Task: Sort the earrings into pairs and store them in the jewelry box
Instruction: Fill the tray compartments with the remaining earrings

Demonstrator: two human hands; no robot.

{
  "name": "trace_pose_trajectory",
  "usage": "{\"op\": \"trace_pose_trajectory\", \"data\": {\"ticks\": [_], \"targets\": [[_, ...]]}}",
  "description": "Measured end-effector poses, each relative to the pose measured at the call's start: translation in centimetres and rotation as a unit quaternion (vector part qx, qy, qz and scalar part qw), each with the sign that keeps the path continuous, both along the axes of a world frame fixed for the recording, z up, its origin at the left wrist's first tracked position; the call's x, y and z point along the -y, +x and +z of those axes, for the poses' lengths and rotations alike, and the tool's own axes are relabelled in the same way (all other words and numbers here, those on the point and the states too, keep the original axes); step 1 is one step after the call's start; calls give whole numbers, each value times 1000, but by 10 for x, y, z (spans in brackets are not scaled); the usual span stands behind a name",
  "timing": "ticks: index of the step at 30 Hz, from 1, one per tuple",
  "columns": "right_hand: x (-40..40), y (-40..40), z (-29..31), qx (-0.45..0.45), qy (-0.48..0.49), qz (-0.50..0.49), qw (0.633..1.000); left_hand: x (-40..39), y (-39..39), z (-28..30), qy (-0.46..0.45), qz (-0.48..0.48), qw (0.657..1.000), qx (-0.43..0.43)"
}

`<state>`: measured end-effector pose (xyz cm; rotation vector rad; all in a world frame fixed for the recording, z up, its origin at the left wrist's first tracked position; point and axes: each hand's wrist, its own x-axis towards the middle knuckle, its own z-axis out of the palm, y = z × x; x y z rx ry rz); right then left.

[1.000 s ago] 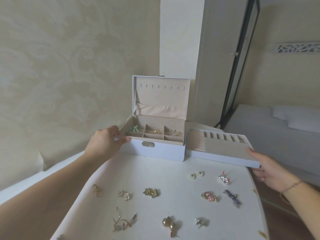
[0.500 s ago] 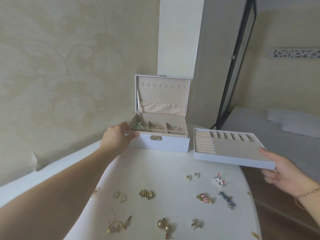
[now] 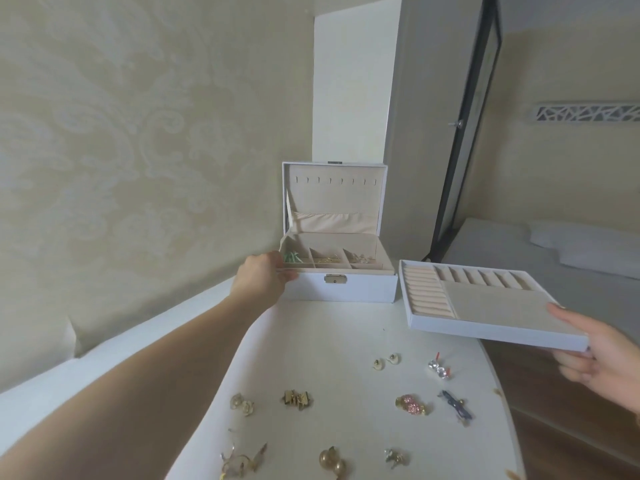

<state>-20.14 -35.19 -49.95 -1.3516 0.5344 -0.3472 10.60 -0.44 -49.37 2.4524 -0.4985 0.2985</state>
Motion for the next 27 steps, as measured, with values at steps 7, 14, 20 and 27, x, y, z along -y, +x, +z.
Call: {"op": "trace_pose_trajectory", "data": {"ticks": [7,14,20,27], "targets": [[-9,-6,11,-5,-2,18,1000,1,16,-1,4,-4,1000,-11],[-32,-2,19,-14,-9,51,999,-15,4,1,-5,-47,999,1],[-55,0,26,-20,-9,85,996,-31,-2,-2,36,-56,998,-1],[-121,26,46,-70,-30,82,994,-74,-40,25,-150,-76,983,-70]]}}
